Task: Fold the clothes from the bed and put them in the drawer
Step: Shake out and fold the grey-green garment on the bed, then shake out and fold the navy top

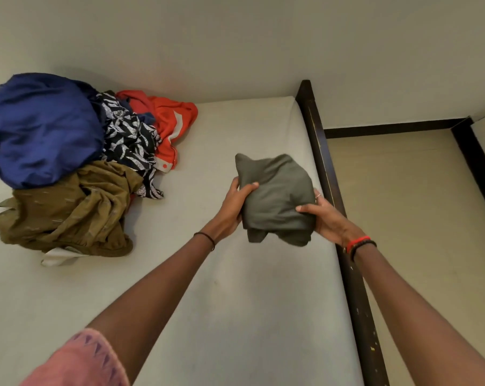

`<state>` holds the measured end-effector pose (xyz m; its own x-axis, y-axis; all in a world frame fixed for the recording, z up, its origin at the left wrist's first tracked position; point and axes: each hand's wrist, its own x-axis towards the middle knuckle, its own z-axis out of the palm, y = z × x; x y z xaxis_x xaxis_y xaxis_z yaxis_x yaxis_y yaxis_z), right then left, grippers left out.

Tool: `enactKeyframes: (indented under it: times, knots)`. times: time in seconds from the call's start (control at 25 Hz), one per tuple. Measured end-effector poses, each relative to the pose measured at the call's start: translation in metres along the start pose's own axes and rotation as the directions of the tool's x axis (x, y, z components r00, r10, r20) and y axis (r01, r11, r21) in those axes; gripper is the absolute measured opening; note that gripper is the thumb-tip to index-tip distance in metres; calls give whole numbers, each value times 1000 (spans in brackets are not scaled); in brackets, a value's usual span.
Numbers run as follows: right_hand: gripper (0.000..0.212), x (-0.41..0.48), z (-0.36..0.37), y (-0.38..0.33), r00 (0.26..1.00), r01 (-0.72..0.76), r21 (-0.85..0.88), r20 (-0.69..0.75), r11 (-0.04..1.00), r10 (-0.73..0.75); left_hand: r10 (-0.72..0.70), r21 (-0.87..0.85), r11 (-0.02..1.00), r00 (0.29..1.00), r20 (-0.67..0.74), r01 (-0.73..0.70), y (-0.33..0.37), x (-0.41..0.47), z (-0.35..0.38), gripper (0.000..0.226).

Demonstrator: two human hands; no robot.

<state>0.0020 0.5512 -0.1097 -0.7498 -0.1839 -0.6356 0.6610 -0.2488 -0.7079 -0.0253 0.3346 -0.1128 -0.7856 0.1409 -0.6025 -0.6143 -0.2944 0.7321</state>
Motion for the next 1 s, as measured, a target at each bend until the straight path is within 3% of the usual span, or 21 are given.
enactKeyframes:
  times: [0.12,0.24,0.32,0.56,0.64,0.72,0.84,1.0]
  knots:
    - [52,24,-16,-5,993,0,-187,-118,982,-22,-85,89,992,996,-33,88,-16,30,6,53]
    - [59,38,-29,24,963,-175,-311,-252,934,96,-288,279,912,954,-82,300,-54,39,-6,51]
    - [59,45,-38,45,927,-240,-357,-359,903,105,-303,291,900,946,-112,323,-72,36,-13,50]
    - [42,37,-26,61,829,-305,-555,-554,774,-70,-335,337,874,936,-104,350,-71,5,-16,49]
    - [40,24,-17,61,803,-337,-606,-584,721,-116,-300,353,879,947,-115,321,-65,-11,-16,43]
    - [41,10,-1,57,796,-348,-628,-590,696,-134,-171,340,912,967,-187,227,-53,-32,-17,32]
    - [46,-9,32,49,848,-319,-698,-512,642,-135,8,298,951,957,-291,82,-33,-65,-26,20]
    - [39,-23,93,38,905,-228,-796,-385,561,-179,77,268,963,934,-350,21,-2,-97,-60,16]
